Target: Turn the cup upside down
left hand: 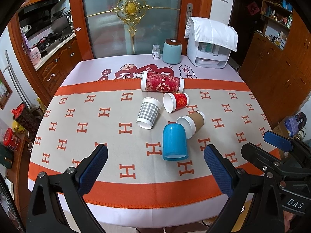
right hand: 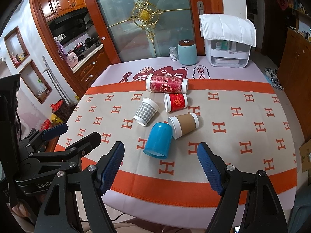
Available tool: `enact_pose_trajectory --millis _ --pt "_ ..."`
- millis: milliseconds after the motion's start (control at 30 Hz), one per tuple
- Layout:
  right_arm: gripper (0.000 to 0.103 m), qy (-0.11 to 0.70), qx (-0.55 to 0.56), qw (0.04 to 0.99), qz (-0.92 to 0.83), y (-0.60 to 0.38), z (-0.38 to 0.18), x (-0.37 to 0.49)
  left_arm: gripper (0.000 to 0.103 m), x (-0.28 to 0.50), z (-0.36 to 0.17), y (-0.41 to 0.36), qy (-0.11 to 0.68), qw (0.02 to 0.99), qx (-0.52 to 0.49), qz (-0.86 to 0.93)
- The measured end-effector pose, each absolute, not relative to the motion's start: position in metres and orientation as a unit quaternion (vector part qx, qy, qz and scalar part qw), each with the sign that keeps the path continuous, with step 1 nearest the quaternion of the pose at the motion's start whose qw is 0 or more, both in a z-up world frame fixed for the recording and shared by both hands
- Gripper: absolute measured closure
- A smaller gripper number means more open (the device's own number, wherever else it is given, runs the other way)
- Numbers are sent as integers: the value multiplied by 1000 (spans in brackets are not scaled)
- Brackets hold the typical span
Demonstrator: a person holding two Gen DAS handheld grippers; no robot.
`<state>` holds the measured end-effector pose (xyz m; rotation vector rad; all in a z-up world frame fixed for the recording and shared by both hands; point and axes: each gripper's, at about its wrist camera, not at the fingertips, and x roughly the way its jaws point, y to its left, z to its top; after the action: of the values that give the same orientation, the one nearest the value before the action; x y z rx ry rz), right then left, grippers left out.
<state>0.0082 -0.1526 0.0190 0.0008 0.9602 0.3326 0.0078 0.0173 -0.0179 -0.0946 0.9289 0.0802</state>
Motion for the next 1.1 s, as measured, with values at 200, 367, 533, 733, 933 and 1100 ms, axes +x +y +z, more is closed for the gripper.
enact_pose_trajectory --millis 200,367,533,733,933,1100 --pt "24 468 3 869 158 -145 16 12 5 19 -22 18 459 887 -43 38" --pt "24 479 9 864 156 -144 11 21 5 36 -31 16 472 880 -41 32" --pt "24 483 9 864 145 -148 4 36 5 57 -42 14 484 874 -42 24" --pt "24 505 16 855 115 -157 -18 76 5 94 -65 17 515 855 -54 10" --pt "24 549 45 828 104 -171 -57 117 5 132 -105 21 570 818 -75 -28" --pt "24 578 79 806 99 -180 -96 141 5 155 -143 18 610 787 -87 -44"
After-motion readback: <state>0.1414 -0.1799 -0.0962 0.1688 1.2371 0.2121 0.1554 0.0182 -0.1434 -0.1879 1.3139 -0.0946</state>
